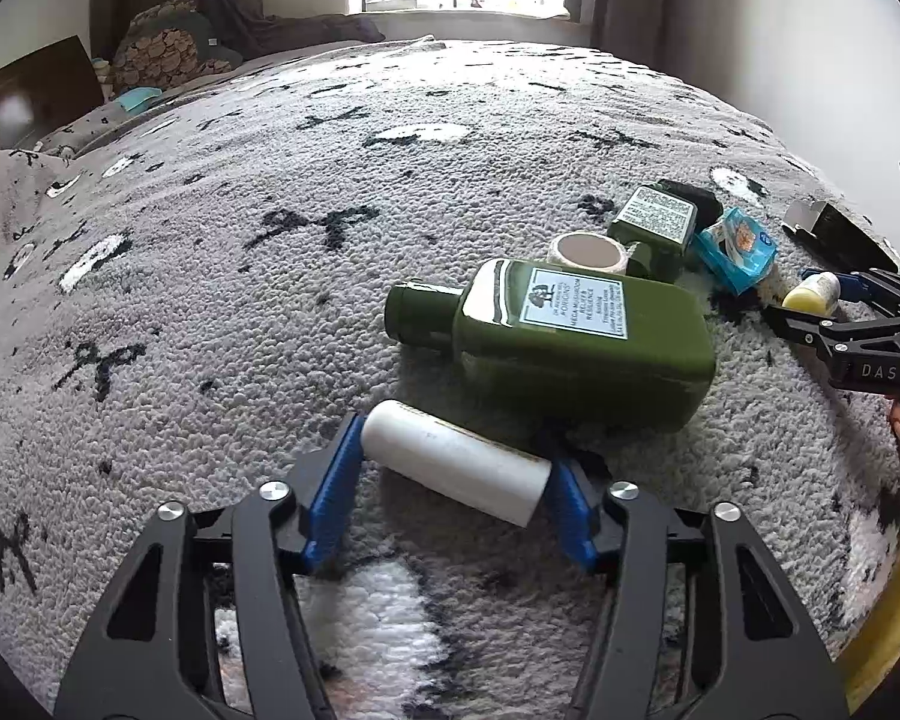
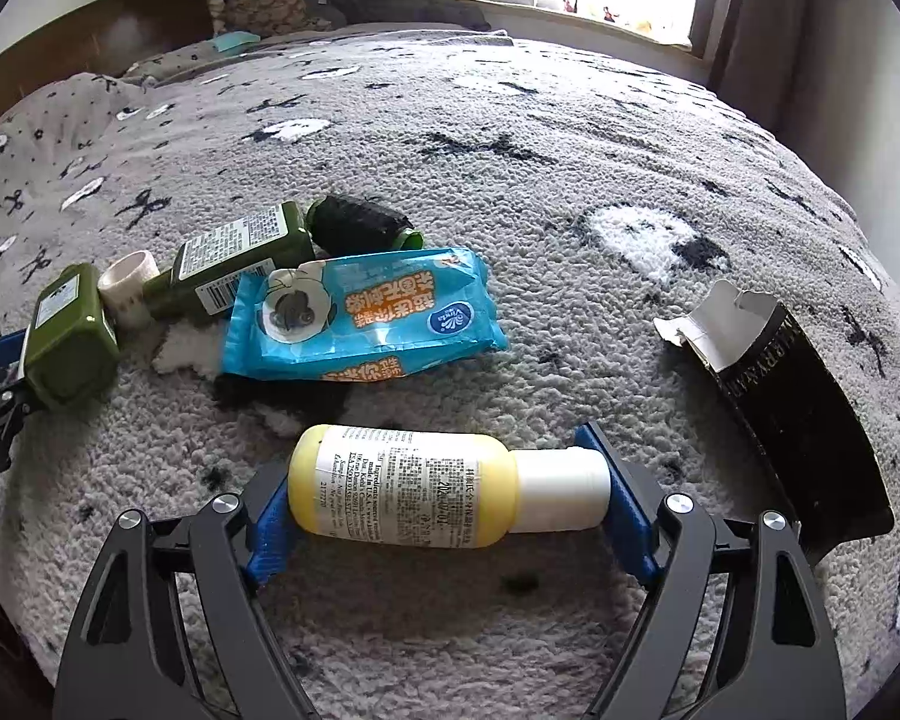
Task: Collect trash
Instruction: 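Grasp the yellow bottle with the right tool while the left grasps the white roll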
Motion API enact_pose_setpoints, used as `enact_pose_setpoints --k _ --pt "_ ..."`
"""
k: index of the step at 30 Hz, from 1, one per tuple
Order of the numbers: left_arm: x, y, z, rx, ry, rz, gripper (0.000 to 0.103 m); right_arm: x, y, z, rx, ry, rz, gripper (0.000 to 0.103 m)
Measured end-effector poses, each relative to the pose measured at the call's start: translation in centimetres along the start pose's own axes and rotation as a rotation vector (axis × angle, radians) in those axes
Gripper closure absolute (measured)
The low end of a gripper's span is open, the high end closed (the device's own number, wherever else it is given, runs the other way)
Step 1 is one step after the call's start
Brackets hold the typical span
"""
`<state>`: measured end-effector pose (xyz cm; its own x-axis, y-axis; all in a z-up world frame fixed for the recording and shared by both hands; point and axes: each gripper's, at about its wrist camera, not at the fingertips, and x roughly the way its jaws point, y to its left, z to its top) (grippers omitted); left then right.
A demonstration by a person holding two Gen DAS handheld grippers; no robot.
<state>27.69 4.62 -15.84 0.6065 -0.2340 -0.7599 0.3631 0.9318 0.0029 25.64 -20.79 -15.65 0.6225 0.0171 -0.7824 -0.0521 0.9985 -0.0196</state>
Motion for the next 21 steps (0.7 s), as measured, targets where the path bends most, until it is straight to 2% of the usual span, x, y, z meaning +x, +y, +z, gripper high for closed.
enact_pose_setpoints --k 9,21 --pt "-2.0 -1.3 -1.4 -0.029 0.007 0.016 0.052 -2.3 0.1 -2.0 0.006 -0.009 0.015 0.020" --pt "-6.9 -7.1 -5.3 -0.015 -0.014 -0.053 0.052 -9.0 -1.7 -7.5 -0.003 -0.037 -0.011 0.020"
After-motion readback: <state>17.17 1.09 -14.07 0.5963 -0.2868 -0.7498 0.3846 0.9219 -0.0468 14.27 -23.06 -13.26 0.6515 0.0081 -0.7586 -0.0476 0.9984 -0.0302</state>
